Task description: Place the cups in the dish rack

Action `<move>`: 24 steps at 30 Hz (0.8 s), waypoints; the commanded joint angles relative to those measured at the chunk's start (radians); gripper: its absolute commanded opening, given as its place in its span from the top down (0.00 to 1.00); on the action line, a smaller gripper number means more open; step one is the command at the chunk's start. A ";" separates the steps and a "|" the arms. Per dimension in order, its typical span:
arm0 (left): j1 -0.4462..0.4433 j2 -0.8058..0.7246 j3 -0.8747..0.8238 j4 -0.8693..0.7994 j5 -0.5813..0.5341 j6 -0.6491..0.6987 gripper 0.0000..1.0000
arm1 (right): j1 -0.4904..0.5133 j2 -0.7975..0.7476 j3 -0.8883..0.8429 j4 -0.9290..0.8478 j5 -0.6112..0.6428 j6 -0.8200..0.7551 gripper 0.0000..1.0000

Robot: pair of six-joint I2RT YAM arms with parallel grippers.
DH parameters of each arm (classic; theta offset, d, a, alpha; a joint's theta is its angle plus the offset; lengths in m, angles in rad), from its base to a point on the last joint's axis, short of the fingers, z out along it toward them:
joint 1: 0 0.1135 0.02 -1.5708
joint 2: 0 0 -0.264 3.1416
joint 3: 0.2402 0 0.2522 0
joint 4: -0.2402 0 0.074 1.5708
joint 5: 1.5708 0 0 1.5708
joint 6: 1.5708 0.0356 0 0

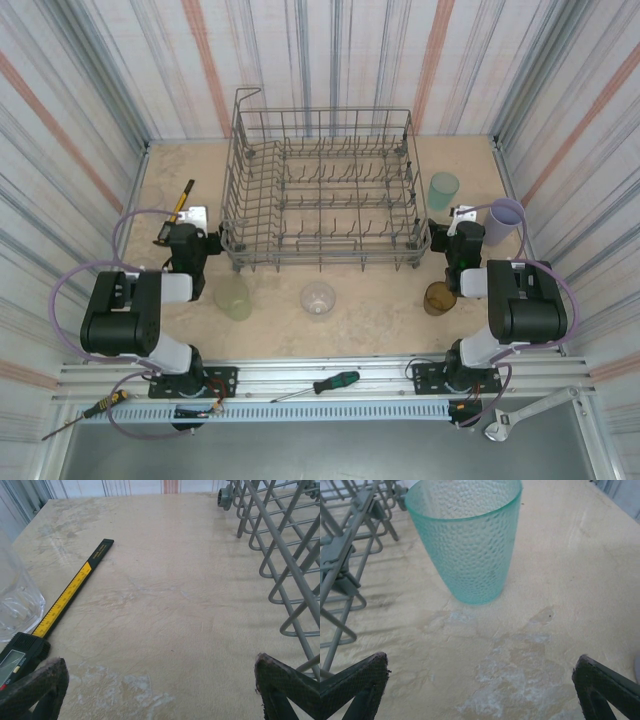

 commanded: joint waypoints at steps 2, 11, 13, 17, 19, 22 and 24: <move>-0.010 -0.047 -0.018 0.022 -0.051 -0.012 0.01 | -0.011 -0.052 0.002 -0.017 0.042 0.034 0.01; -0.014 -0.210 0.016 -0.170 -0.191 -0.062 0.01 | -0.013 -0.247 0.069 -0.291 0.154 0.088 0.01; -0.016 -0.231 0.023 -0.192 -0.212 -0.070 0.01 | -0.031 -0.290 0.105 -0.391 0.155 0.119 0.01; -0.018 -0.293 0.072 -0.292 -0.296 -0.102 0.01 | -0.052 -0.352 0.184 -0.551 0.129 0.162 0.01; -0.018 -0.328 0.105 -0.363 -0.335 -0.144 0.01 | -0.052 -0.371 0.227 -0.631 0.135 0.194 0.01; -0.019 -0.367 0.172 -0.513 -0.398 -0.233 0.01 | -0.052 -0.387 0.300 -0.764 0.132 0.241 0.01; -0.018 -0.387 0.217 -0.610 -0.422 -0.293 0.01 | -0.052 -0.390 0.343 -0.842 0.118 0.262 0.01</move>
